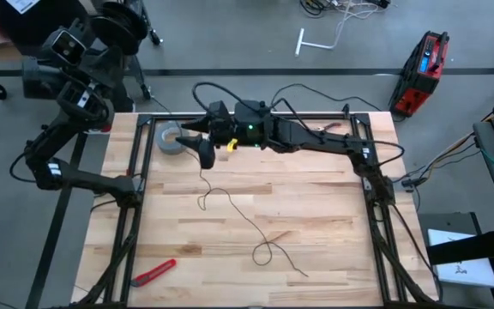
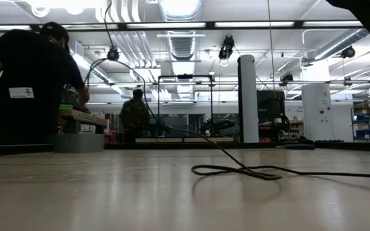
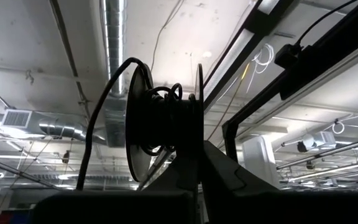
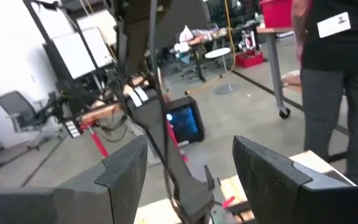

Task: Coil cords
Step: Coil the black wire on the black spool

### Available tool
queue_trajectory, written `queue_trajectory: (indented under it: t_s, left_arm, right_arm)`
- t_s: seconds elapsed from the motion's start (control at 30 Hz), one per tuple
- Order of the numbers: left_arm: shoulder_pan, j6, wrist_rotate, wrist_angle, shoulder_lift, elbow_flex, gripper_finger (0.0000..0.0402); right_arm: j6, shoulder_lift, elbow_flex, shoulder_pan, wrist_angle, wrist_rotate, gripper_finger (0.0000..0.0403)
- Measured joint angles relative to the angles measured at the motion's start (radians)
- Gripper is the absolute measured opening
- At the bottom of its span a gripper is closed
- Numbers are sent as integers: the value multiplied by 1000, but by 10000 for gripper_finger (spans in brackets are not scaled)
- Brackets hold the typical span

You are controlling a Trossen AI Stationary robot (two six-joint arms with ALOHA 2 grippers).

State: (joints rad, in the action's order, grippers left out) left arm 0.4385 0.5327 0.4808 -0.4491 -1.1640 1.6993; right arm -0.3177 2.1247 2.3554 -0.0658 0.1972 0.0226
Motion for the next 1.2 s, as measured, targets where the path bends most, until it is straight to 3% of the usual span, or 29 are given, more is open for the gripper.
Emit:
queue_trajectory:
  t_s: [0.1,0.17,0.37,0.6,0.8,0.9,1.07,1.2]
  left_arm:
    - [0,9,-1,1,-12,0,0]
    - [-1,16,-1,2,-18,0,0]
    - [-1,25,-1,-3,-17,0,0]
    - [16,23,-22,39,19,0,0]
    - [23,56,-28,235,28,1,0]
    - [23,98,-23,324,11,-4,0]
    - [26,218,59,324,-24,-33,0]
    - [40,231,27,288,-57,-42,0]
  right_arm:
    - [-20,2,0,-2,1,6,212]
    - [-23,2,0,-5,5,8,180]
    - [63,-18,0,-5,36,31,17]
    - [299,-137,0,79,256,-177,2]
    - [465,-229,0,150,328,-360,1]
    - [505,-259,2,172,367,-387,1]
    - [565,-273,1,199,435,-390,1]
    - [519,-289,1,199,475,-391,0]
